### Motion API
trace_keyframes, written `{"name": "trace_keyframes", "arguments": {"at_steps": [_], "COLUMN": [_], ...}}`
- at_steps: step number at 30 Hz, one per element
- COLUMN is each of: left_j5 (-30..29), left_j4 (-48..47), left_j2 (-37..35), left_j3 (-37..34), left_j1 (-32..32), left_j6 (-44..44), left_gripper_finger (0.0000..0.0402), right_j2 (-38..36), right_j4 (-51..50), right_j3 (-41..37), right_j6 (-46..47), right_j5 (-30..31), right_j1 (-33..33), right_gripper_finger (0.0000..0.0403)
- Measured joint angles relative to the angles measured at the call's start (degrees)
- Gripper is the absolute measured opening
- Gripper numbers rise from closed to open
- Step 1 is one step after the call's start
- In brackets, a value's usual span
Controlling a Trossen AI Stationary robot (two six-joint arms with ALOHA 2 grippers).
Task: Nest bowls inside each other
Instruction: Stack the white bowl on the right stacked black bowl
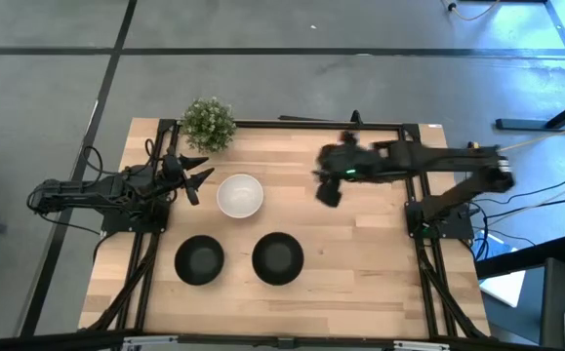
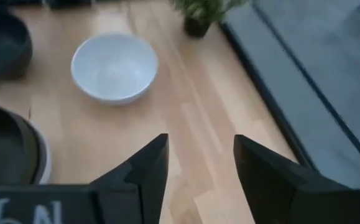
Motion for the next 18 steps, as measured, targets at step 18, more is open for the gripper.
{"name": "trace_keyframes", "arguments": {"at_steps": [18], "left_j5": [-0.2], "left_j4": [0.0], "left_j2": [0.0], "left_j3": [0.0], "left_j1": [0.0], "left_j6": [0.1], "left_gripper_finger": [0.0183], "right_j2": [-37.7], "right_j4": [47.6], "right_j3": [-55.6], "right_j6": [0.0], "right_j5": [-3.7], "right_j1": [0.1], "right_gripper_finger": [0.0181]}}
